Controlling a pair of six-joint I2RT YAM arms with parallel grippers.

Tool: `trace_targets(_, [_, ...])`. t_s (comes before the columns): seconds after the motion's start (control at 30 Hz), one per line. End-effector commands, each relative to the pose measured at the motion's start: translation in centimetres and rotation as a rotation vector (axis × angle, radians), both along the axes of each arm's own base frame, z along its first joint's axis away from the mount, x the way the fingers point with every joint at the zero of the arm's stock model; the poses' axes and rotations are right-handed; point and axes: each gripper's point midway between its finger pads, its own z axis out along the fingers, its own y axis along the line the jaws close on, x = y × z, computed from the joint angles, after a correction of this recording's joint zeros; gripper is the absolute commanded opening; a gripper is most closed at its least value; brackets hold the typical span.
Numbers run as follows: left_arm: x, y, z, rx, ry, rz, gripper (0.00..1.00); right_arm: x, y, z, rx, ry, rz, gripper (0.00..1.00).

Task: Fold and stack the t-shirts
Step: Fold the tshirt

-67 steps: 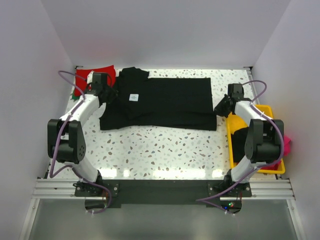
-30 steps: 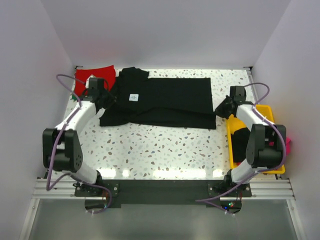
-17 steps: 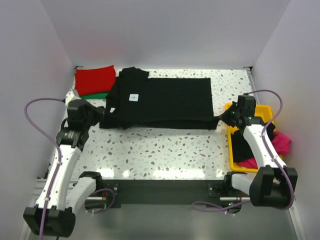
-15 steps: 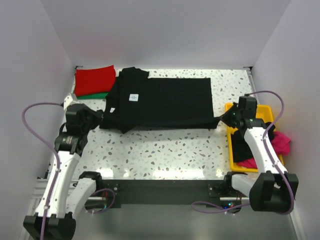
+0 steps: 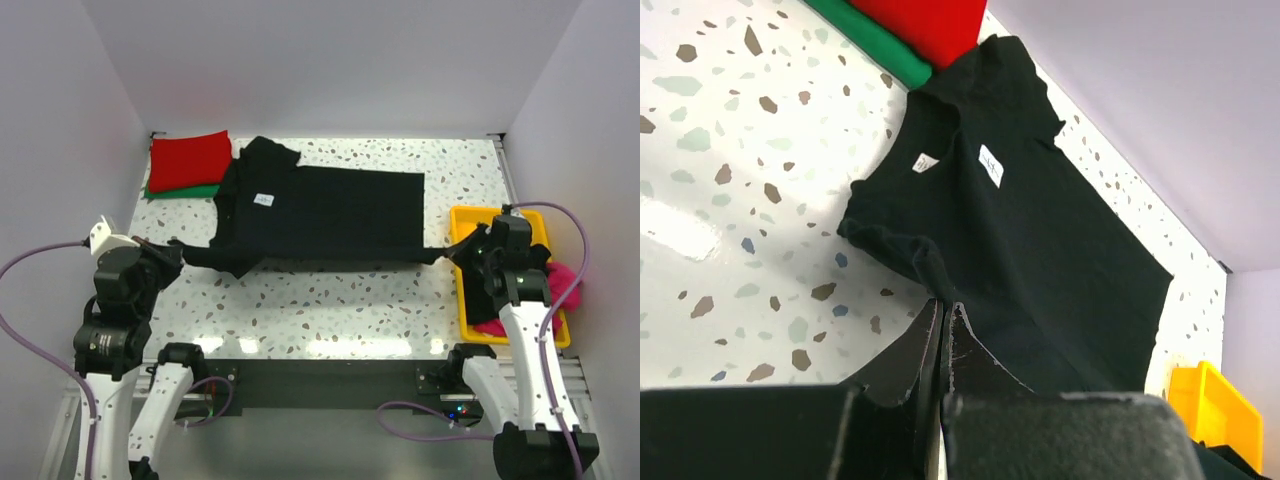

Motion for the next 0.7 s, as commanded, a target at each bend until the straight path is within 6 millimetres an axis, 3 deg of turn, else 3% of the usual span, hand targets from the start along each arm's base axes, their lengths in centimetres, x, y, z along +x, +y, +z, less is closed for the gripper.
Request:
trace_targets(0.0, [-1.4, 1.0, 1.2, 0.049, -0.007, 0.025, 0.01, -1.8, -0.9, 0.4, -0.056, 0.023, -0.014, 0.00])
trace_targets(0.1, [-1.4, 0.7, 1.2, 0.045, -0.017, 0.010, 0.01, -2.0, -1.0, 0.9, -0.063, 0.005, -0.014, 0.00])
trace_targets(0.2, [-0.2, 0.0, 0.0, 0.036, -0.003, -0.030, 0.02, -1.4, -0.6, 0.1, -0.049, 0.016, 0.000, 0.00])
trace_targets(0.23, [0.5, -0.2, -1.5, 0.037, 0.042, -0.040, 0.02, -1.2, -0.5, -0.5, -0.043, 0.031, 0.004, 0.00])
trace_targets(0.3, [2.2, -0.5, -2.2, 0.038, 0.040, -0.053, 0.04, -0.2, -0.6, -1.5, -0.038, 0.054, 0.004, 0.00])
trace_targets(0.33, [3.2, -0.7, -4.0, 0.040, 0.094, -0.064, 0.05, 0.2, -0.6, -2.0, -0.036, 0.068, 0.003, 0.00])
trace_targets(0.4, [5.4, -1.1, -4.5, 0.041, 0.094, -0.085, 0.06, 1.3, -0.6, -3.5, -0.028, 0.109, -0.002, 0.00])
trace_targets(0.43, [6.6, -1.2, -6.3, 0.039, 0.159, -0.087, 0.06, 1.7, -0.6, -3.9, -0.024, 0.117, -0.005, 0.00])
trace_targets(0.57, [11.5, -1.6, -8.4, 0.034, 0.204, -0.092, 0.08, 3.5, -0.7, -6.7, -0.001, 0.179, -0.025, 0.00])
trace_targets(0.6, [12.6, -1.7, -10.4, 0.032, 0.266, -0.094, 0.08, 4.2, -0.7, -6.9, 0.001, 0.173, -0.029, 0.00])
trace_targets(0.67, [14.5, -2.0, -10.6, 0.018, 0.270, -0.097, 0.08, 4.9, -0.8, -8.5, 0.003, 0.225, -0.037, 0.00])
